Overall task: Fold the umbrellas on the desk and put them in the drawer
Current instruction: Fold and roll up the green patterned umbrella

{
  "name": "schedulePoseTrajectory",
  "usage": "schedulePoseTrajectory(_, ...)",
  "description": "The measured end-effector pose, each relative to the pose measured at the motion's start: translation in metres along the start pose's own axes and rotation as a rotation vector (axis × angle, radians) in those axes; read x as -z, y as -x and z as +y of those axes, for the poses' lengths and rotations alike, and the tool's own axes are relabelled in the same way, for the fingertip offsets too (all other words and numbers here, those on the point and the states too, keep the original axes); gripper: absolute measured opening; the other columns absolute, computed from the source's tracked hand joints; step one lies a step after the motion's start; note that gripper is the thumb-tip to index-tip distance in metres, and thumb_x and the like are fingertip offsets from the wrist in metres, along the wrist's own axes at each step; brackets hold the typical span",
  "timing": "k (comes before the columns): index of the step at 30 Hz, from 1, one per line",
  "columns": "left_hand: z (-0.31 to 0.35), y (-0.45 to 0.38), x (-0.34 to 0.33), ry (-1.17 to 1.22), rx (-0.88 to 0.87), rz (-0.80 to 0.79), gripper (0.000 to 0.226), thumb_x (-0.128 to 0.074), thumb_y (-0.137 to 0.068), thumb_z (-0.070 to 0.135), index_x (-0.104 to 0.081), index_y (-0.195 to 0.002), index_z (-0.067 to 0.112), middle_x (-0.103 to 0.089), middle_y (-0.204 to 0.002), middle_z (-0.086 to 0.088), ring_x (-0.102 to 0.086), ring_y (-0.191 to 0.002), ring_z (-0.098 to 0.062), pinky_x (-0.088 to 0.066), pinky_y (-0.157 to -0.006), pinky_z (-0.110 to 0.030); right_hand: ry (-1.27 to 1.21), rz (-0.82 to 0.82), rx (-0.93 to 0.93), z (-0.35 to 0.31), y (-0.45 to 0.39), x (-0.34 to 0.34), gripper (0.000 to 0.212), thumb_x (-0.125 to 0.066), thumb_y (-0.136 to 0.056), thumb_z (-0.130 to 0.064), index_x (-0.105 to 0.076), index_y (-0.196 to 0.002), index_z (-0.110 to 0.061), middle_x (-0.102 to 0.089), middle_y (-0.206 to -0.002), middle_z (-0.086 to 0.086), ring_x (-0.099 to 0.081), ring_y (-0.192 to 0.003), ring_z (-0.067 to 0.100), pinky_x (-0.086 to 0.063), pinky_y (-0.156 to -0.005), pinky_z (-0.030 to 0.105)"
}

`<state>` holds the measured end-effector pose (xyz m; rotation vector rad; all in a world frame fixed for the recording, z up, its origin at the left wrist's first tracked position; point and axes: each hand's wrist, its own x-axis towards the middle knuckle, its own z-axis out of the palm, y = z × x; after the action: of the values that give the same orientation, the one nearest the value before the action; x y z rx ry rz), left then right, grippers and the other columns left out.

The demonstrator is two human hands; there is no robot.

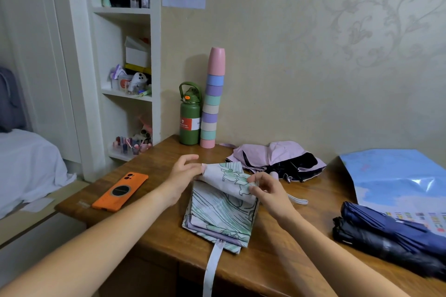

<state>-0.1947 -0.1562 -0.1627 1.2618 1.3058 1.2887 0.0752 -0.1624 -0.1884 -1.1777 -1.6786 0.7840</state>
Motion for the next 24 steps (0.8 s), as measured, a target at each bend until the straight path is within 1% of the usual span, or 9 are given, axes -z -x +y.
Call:
schedulePoseTrajectory(4,0.002,0.003,0.0,-0.146,-0.069,-0.144,0.068,-0.063,-0.091,-0.009,-0.046,-0.145,0.03,-0.067,-0.12,-0.007,-0.064,-0.116,-0.021,-0.048,-0.086,-0.021,0.365,0.327,0.25,-0.002,-0.007,-0.014,0.003,-0.07,-0.088,-0.03,-0.067,-0.09,-0.032,-0.052,-0.106,-0.007,-0.049,-0.103,0.012,-0.04,-0.088,0.03)
schedulePoseTrajectory(6,0.003,0.005,-0.003,-0.15,-0.068,-0.14,0.076,-0.052,-0.09,-0.016,-0.043,-0.147,0.034,-0.066,-0.119,-0.007,-0.062,-0.114,-0.015,-0.046,-0.085,-0.019,0.475,0.374,0.391,-0.012,-0.012,-0.025,0.006,-0.069,-0.087,-0.033,-0.068,-0.09,-0.029,-0.052,-0.108,-0.007,-0.048,-0.108,0.014,-0.039,-0.089,0.032)
schedulePoseTrajectory(8,0.004,0.006,-0.005,-0.144,-0.062,-0.11,0.08,-0.043,-0.09,-0.02,-0.039,-0.149,0.036,-0.067,-0.117,-0.002,-0.061,-0.109,-0.007,-0.043,-0.081,-0.018,0.539,0.29,0.48,-0.021,-0.018,-0.037,0.011,-0.068,-0.085,-0.033,-0.069,-0.093,-0.026,-0.057,-0.107,-0.006,-0.052,-0.106,0.017,-0.041,-0.085,0.037)
schedulePoseTrajectory(11,0.0,0.005,-0.006,-0.132,-0.045,-0.099,0.088,-0.038,-0.088,-0.024,-0.035,-0.153,0.035,-0.068,-0.116,0.003,-0.063,-0.107,-0.005,-0.044,-0.082,-0.019,0.72,0.159,0.513,-0.025,-0.025,-0.059,0.025,-0.072,-0.081,-0.037,-0.065,-0.102,-0.026,-0.059,-0.106,-0.006,-0.053,-0.1,0.022,-0.038,-0.081,0.036)
schedulePoseTrajectory(13,-0.004,0.004,-0.005,-0.121,-0.034,-0.104,0.092,-0.038,-0.086,-0.026,-0.033,-0.156,0.034,-0.068,-0.116,0.005,-0.064,-0.108,-0.005,-0.045,-0.086,-0.02,0.834,0.142,0.498,-0.025,-0.029,-0.071,0.03,-0.075,-0.081,-0.037,-0.064,-0.106,-0.024,-0.061,-0.104,-0.005,-0.054,-0.097,0.023,-0.039,-0.079,0.036)
schedulePoseTrajectory(15,-0.009,0.002,-0.002,-0.109,-0.035,-0.113,0.094,-0.038,-0.085,-0.026,-0.031,-0.157,0.034,-0.07,-0.117,0.003,-0.066,-0.108,-0.007,-0.047,-0.089,-0.022,0.877,0.114,0.434,-0.028,-0.033,-0.079,0.024,-0.07,-0.086,-0.029,-0.064,-0.107,-0.019,-0.065,-0.101,-0.001,-0.057,-0.098,0.027,-0.041,-0.081,0.041)
schedulePoseTrajectory(19,-0.016,0.002,0.005,-0.132,-0.045,-0.152,0.1,-0.039,-0.083,-0.025,-0.025,-0.159,0.04,-0.071,-0.125,-0.002,-0.068,-0.113,-0.013,-0.051,-0.096,-0.03,0.875,0.089,0.407,-0.03,-0.037,-0.084,0.003,-0.064,-0.086,-0.013,-0.064,-0.088,-0.015,-0.064,-0.085,0.003,-0.06,-0.084,0.032,-0.04,-0.074,0.042)
schedulePoseTrajectory(21,-0.018,0.003,0.01,-0.209,-0.063,-0.228,0.102,-0.043,-0.087,-0.023,-0.02,-0.159,0.046,-0.066,-0.135,-0.002,-0.066,-0.116,-0.011,-0.055,-0.094,-0.029,0.839,0.116,0.448,-0.028,-0.037,-0.084,0.008,-0.068,-0.083,-0.012,-0.062,-0.079,-0.017,-0.06,-0.076,0.0,-0.058,-0.074,0.028,-0.038,-0.067,0.039)
schedulePoseTrajectory(24,-0.026,0.0,0.014,-0.366,-0.083,-0.336,0.105,-0.05,-0.09,-0.016,-0.013,-0.156,0.057,-0.054,-0.149,0.001,-0.067,-0.115,-0.009,-0.057,-0.096,-0.041,0.835,0.058,0.536,-0.03,-0.033,-0.086,0.011,-0.068,-0.083,-0.014,-0.06,-0.078,-0.019,-0.059,-0.076,-0.003,-0.055,-0.073,0.023,-0.038,-0.066,0.038)
